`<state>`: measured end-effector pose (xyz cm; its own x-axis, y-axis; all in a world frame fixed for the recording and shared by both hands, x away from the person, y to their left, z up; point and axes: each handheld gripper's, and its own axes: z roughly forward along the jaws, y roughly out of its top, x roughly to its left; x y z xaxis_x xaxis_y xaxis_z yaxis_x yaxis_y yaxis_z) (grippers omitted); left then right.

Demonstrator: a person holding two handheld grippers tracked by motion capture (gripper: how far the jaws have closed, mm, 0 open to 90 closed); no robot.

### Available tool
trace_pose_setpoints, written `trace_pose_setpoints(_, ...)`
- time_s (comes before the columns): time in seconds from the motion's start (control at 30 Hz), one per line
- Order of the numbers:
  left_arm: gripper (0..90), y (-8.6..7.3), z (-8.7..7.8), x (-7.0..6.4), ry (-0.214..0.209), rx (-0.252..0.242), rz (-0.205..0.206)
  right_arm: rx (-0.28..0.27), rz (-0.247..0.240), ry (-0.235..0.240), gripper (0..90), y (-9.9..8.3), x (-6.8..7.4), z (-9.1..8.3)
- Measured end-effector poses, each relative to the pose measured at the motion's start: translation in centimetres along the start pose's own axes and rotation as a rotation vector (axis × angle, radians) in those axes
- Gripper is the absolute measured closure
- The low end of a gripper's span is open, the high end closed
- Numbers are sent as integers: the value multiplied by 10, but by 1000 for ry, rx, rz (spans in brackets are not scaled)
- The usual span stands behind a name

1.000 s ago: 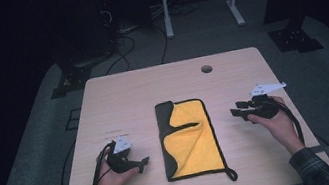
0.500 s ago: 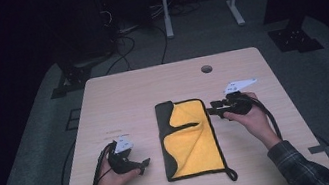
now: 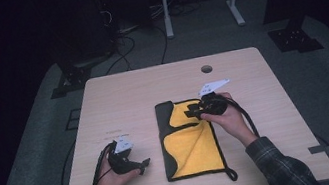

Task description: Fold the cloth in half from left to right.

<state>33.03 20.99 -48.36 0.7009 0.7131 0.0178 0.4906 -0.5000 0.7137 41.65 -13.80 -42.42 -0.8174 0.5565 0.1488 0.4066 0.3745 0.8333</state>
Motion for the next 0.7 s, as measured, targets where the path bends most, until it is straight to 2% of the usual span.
trace_pose_setpoints(0.43,0,0,0,0,-2,1,-1,92,-17,35,643,6,17,56)
trace_pose_setpoints(0.63,0,0,0,0,-1,1,-1,125,-28,33,627,5,23,71)
trace_pose_setpoints(0.7,0,0,0,0,-1,1,-2,145,-41,18,602,2,24,76)
